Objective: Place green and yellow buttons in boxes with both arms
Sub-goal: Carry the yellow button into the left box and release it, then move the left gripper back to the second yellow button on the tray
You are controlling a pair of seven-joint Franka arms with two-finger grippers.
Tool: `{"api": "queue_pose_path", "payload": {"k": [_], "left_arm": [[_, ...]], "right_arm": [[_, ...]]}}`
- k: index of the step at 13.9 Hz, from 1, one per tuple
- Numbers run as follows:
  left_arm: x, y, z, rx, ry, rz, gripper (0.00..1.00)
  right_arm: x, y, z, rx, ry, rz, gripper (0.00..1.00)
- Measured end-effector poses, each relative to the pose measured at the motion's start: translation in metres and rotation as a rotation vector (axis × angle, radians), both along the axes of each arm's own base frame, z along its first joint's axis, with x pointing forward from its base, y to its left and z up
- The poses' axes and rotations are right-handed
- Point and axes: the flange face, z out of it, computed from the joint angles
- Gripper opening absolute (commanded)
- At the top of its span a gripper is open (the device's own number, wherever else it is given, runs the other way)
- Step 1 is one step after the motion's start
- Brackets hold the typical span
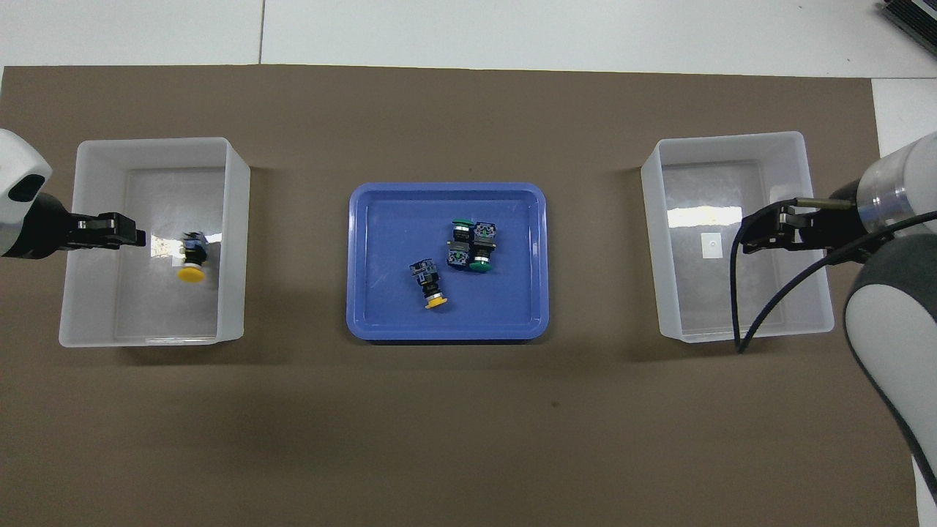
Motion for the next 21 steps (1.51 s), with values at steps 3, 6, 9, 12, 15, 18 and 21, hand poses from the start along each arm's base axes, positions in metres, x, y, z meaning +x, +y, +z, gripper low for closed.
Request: {"api": "queue_pose_path", "payload": {"k": [3, 6, 9, 12, 15, 18, 21], "left_arm": [[0.0, -0.005, 0.0, 0.0, -0.001, -0.008, 0.4], [0.001, -0.019, 0.0, -0.002, 0.001, -0.006, 0.39], [0.002, -0.07, 0.001, -0.012, 0.008, 0.067, 0.37], [-0.004, -0.145, -0.012, -0.03, -0.002, 0.146, 0.37], [-0.021, -0.216, -0.039, -0.059, -0.032, 0.226, 0.37], [-0.037, -0.257, -0.057, -0.091, -0.057, 0.287, 0.35], [-0.051, -0.284, -0.076, -0.111, -0.069, 0.317, 0.35]], "right_arm": [[0.0, 0.0, 0.0, 0.0, 0.0, 0.0, 1.0], [0.0, 0.0, 0.0, 0.0, 0.0, 0.0, 1.0], [0.0, 0.0, 0.0, 0.0, 0.0, 0.0, 1.0], [0.0, 0.0, 0.0, 0.0, 0.0, 0.0, 1.0], [0.0, 0.0, 0.0, 0.0, 0.0, 0.0, 1.0], [0.0, 0.0, 0.0, 0.0, 0.0, 0.0, 1.0], [0.0, 0.0, 0.0, 0.0, 0.0, 0.0, 1.0]]}}
